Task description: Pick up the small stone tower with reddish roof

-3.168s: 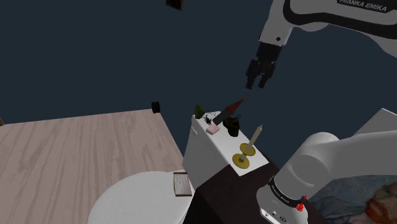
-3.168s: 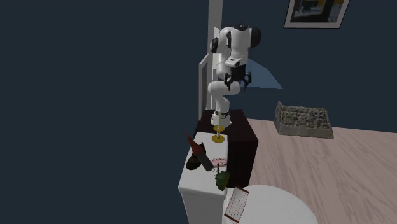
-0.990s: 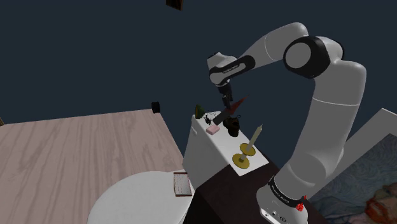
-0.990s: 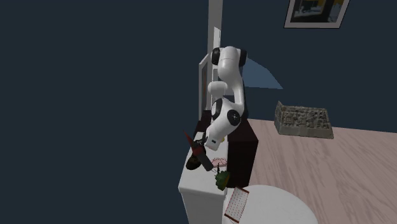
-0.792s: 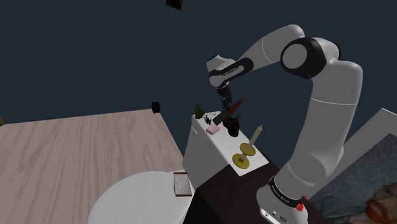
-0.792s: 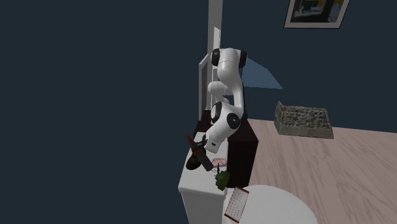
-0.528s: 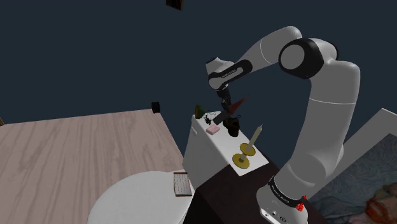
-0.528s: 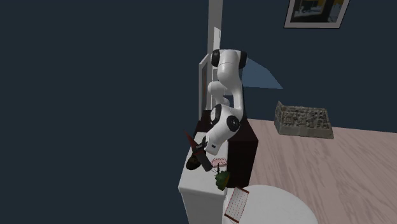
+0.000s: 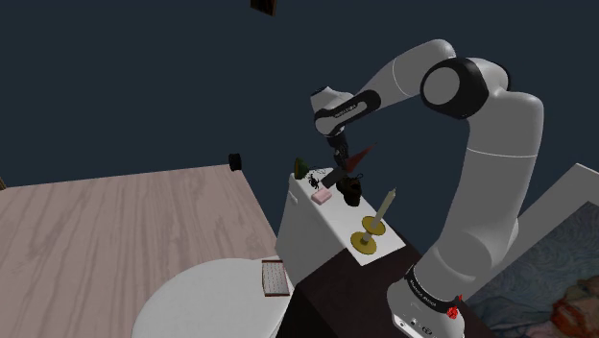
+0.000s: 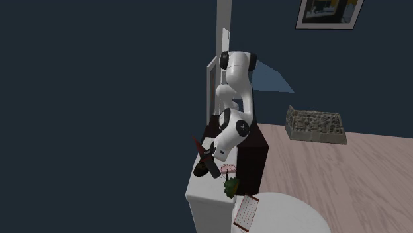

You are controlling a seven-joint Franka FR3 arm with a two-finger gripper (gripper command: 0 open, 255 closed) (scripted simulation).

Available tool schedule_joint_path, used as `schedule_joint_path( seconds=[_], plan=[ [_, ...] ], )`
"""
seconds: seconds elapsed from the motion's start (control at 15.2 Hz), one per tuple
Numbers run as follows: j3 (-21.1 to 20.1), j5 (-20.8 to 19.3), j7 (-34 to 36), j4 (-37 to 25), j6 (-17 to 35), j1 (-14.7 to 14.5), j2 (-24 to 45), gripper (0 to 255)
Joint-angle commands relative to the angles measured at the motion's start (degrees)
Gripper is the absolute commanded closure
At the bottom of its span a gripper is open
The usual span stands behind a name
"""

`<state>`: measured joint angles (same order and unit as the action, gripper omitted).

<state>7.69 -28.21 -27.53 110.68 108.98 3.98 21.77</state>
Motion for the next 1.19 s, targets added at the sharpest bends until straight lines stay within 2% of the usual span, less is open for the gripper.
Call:
schedule_joint_path(
  seconds=[0.0, 1.12],
  plan=[
    [0.0, 0.0, -0.1, -0.1, 0.1, 0.0, 0.2, 255],
    [-0.1, 0.6, -3.9, -3.3, -8.6, -0.5, -6.1, 255]
  ],
)
